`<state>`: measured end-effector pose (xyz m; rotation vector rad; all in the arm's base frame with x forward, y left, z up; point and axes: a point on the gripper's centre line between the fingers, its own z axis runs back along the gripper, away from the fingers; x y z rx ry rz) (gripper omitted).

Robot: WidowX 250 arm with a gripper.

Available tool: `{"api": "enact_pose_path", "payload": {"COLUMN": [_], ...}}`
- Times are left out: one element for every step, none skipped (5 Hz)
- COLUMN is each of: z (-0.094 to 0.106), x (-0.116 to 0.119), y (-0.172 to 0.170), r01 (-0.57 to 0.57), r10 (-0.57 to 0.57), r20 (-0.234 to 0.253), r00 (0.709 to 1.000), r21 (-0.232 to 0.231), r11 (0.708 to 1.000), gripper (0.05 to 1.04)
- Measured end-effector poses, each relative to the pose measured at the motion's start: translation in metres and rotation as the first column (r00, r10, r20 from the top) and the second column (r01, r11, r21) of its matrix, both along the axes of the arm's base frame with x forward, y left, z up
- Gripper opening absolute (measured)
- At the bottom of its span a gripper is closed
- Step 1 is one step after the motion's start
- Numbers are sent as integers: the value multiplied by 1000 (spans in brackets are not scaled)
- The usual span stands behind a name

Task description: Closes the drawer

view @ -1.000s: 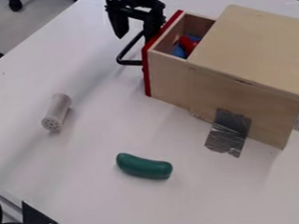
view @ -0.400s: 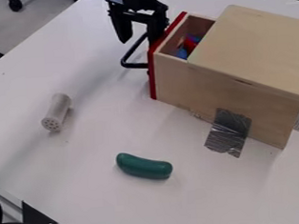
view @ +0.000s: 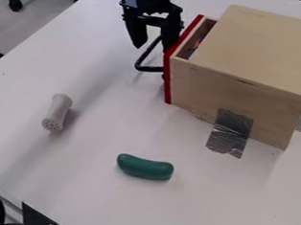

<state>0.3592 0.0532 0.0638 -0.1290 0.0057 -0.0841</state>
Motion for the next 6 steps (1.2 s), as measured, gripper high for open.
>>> {"api": "enact_pose_path", "payload": {"z": [0,2,4,4,2,-1], "x": [-1,-2,-5,-5,-8,-11], "y": [-12,-20,-29,-31,-36,-38], "r01": [24,41,50,55,66,73], "r10": [-25,-42,-54,-60,-72,-81], "r20": [-10,-15,-29,-29,-41,-47], "r00": [1000,999,998,998,997,996], "r21": [-37,-89,-132,-140,-146,-152], "r11": [999,995,990,989,987,986], "gripper": [999,999,999,999,999,999]}}
